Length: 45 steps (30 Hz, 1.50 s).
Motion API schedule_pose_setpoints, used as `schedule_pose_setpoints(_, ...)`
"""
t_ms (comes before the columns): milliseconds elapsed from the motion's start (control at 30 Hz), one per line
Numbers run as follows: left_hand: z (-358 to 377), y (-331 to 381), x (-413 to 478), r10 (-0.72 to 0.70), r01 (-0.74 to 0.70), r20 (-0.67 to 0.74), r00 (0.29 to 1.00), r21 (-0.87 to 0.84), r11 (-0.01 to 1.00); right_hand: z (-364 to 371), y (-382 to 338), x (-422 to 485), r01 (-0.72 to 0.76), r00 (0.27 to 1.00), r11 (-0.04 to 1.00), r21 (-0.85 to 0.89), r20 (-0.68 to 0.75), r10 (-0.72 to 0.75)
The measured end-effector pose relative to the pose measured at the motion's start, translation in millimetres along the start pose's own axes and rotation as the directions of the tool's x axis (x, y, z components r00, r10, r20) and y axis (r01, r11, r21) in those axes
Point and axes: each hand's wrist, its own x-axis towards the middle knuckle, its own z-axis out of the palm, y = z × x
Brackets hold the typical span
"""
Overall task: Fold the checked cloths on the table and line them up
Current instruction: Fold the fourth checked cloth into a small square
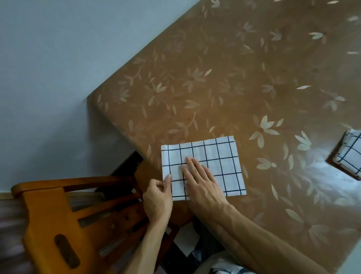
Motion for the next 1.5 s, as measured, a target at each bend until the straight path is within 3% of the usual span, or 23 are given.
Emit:
schedule_pose_setpoints(367, 0.2, -8.3, 1.5, -0.029, 0.039, 0.127, 0.991, -0.071, 0.997, -11.8, 81.7, -31.1, -0.142, 0.988, 0.981, -0.130, -0.075, 0.133)
schedule_pose_setpoints(433, -2.0, -10.6, -1.6, -0.016, 0.018, 0.063, 0.998, -0.032, 0.999, -11.0, 85.8, -32.1, -0.142, 0.989, 0.979, -0.145, -0.071, 0.133)
schedule_pose_setpoints(500, -5.7, -17.8, -3.1, 0.146, -0.134, -0.093, 0.985, 0.124, 0.983, -9.1, 84.4, -31.0, -0.147, 0.988, 0.978, -0.146, -0.074, 0.138)
schedule_pose_setpoints(567, -5.2, -20.0, -0.5, 0.469, -0.409, -0.152, 0.870, 0.308, 0.859, -8.9, 83.7, -31.1, -0.145, 0.988, 0.979, -0.140, -0.081, 0.135)
schedule_pose_setpoints(633, -0.3, -4.2, 1.6, 0.694, -0.629, -0.068, 0.717, 0.367, 0.685, -8.5, 84.4, -31.3, -0.140, 0.989, 0.978, -0.152, -0.070, 0.131)
schedule_pose_setpoints(667, 4.5, 7.7, 1.3, 0.751, -0.696, -0.008, 0.660, 0.371, 0.615, -8.5, 84.5, -31.4, -0.139, 0.989, 0.978, -0.157, -0.066, 0.130)
schedule_pose_setpoints(733, 18.7, 27.0, 2.0, 0.773, -0.754, 0.159, 0.614, 0.408, 0.515, -7.9, 84.4, -31.5, -0.140, 0.989, 0.977, -0.160, -0.068, 0.131)
schedule_pose_setpoints(833, 34.9, 28.2, 16.2, 0.678, -0.735, 0.340, 0.652, 0.506, 0.452, -7.9, 84.3, -31.3, -0.135, 0.990, 0.979, -0.153, -0.067, 0.126)
schedule_pose_setpoints(967, 29.7, 7.9, 38.1, 0.557, -0.606, 0.288, 0.779, 0.573, 0.551, -9.3, 85.0, -30.4, -0.131, 0.990, 0.981, -0.144, -0.071, 0.122)
schedule_pose_setpoints(1133, 19.0, 1.9, 39.8, 0.536, -0.594, 0.295, 0.791, 0.579, 0.558, -9.4, 85.7, -31.6, -0.138, 0.989, 0.981, -0.135, -0.070, 0.129)
schedule_pose_setpoints(1233, 15.6, 4.6, 30.7, 0.494, -0.522, 0.210, 0.844, 0.537, 0.662, -11.5, 84.9, -30.8, -0.139, 0.989, 0.983, -0.123, -0.066, 0.131)
schedule_pose_setpoints(1300, 11.0, 6.0, 18.1, 0.408, -0.390, 0.061, 0.911, 0.447, 0.805, -14.5, 83.7, -30.5, -0.140, 0.988, 0.983, -0.120, -0.075, 0.132)
schedule_pose_setpoints(1367, 1.9, 8.0, 5.2, 0.231, -0.207, -0.060, 0.971, 0.263, 0.942, -18.9, 81.3, -29.4, -0.140, 0.989, 0.983, -0.119, -0.073, 0.132)
schedule_pose_setpoints(1433, -5.0, 9.4, -2.1, 0.017, -0.018, 0.008, 1.000, 0.057, 0.998, -23.0, 79.0, -27.9, -0.143, 0.988, 0.982, -0.123, -0.079, 0.134)
schedule_pose_setpoints(1500, -11.3, 8.7, -2.8, -0.085, 0.096, 0.113, 0.990, -0.095, 0.991, -27.0, 75.0, -28.0, -0.155, 0.985, 0.978, -0.136, -0.100, 0.142)
